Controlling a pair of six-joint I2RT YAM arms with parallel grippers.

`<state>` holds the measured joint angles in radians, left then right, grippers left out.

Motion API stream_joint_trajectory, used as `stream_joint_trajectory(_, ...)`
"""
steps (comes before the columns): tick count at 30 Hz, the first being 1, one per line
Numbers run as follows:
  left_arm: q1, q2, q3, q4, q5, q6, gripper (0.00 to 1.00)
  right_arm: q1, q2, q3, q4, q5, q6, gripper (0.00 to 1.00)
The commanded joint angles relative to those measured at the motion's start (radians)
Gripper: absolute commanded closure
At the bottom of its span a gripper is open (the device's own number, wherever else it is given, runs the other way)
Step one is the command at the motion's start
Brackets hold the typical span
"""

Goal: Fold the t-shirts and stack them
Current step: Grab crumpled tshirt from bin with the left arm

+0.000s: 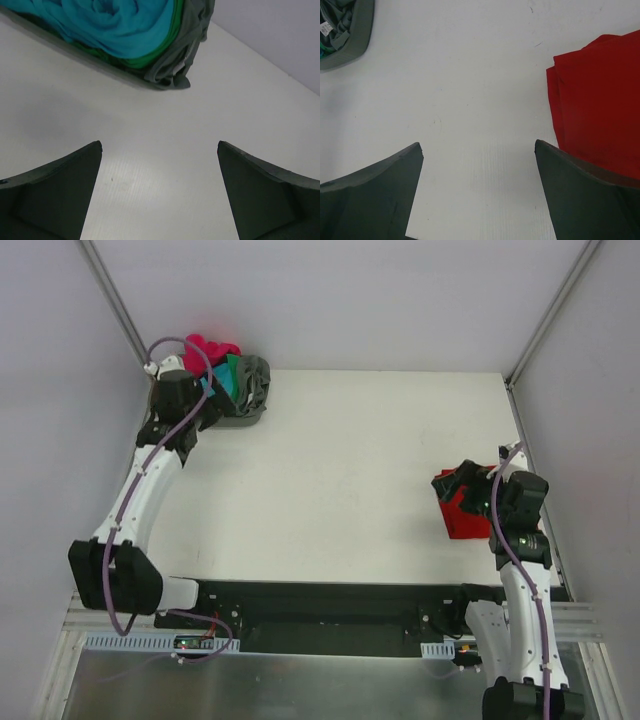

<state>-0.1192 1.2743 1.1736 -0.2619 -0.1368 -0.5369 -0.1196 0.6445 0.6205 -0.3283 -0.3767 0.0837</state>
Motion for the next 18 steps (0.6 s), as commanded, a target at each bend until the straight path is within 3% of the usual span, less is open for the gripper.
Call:
stream_joint_trajectory(1, 0.093, 0.149, 0.182, 0.044, 0.068, 0.06, 0.01, 0.005, 0.009, -0.007, 0.034, -0.06, -0.032, 0.04)
stream_joint_trajectory(10, 0.25, 0.532, 0.544, 0.046, 0.242, 0.054, 0.01, 0.003, 0.026, -0.01, 0.034, -0.044, -0.042, 0.04)
stream_joint_trajectory(18, 0.279, 0.684, 0.595, 0.044, 0.324, 0.043, 0.05, 0.005, 0.052, -0.007, 0.032, -0.037, -0.045, 0.04)
